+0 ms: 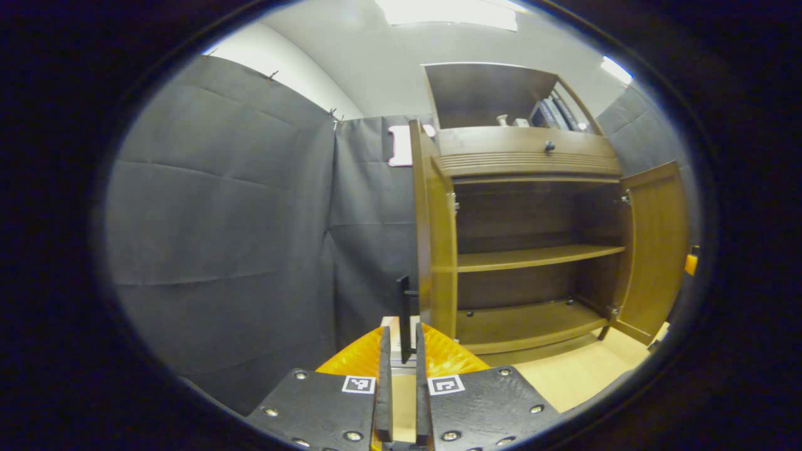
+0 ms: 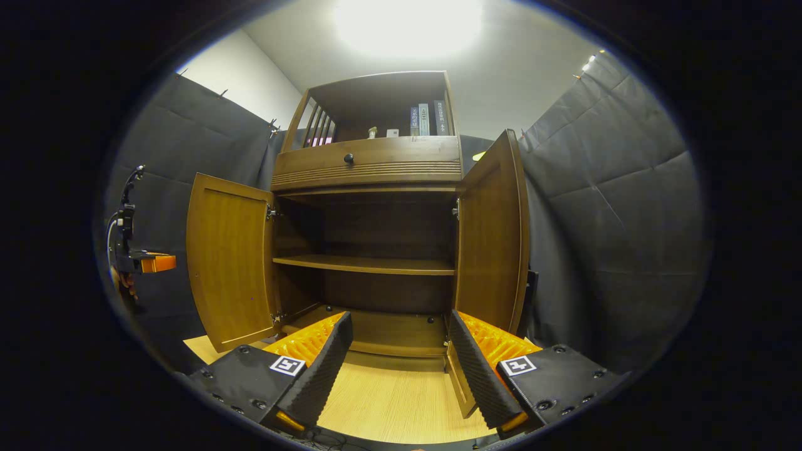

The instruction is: Open the right door of the double-door shoe cabinet with the right hand, and open the left door with the left hand.

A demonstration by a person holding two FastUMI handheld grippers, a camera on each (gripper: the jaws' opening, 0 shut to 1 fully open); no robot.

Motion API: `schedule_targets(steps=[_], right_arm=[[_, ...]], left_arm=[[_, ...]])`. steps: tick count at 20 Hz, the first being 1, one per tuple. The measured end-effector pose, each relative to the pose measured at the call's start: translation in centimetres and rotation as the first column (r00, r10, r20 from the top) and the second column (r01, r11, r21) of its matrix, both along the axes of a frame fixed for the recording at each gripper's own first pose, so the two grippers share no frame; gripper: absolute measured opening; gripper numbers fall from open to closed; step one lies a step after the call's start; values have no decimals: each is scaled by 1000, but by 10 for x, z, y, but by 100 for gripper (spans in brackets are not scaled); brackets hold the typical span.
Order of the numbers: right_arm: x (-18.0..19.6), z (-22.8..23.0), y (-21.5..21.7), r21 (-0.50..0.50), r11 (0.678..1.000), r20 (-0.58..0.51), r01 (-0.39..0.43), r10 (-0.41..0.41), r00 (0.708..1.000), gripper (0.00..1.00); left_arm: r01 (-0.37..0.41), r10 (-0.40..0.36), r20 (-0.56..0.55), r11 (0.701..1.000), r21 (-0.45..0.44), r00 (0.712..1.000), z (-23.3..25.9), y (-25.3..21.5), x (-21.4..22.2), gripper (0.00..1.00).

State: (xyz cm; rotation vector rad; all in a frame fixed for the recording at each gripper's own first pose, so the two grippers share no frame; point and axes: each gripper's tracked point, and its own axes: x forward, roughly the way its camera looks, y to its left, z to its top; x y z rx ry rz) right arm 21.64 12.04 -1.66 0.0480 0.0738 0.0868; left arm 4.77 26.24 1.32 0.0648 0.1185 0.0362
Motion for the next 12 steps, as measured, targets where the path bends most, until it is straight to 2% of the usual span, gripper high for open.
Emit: schedule_targets(steps=[8,12], right_arm=[[-17,14,-7,-8,1000,21,15,-15,1000,95],[-23,15,-7,-9,1000,29,18,-18,999,95]], left_arm=[[110,-110,35,994,-24,993,26,-66,-58,16],[103,-103,53,995,-5,993,28,-83,-80,16]])
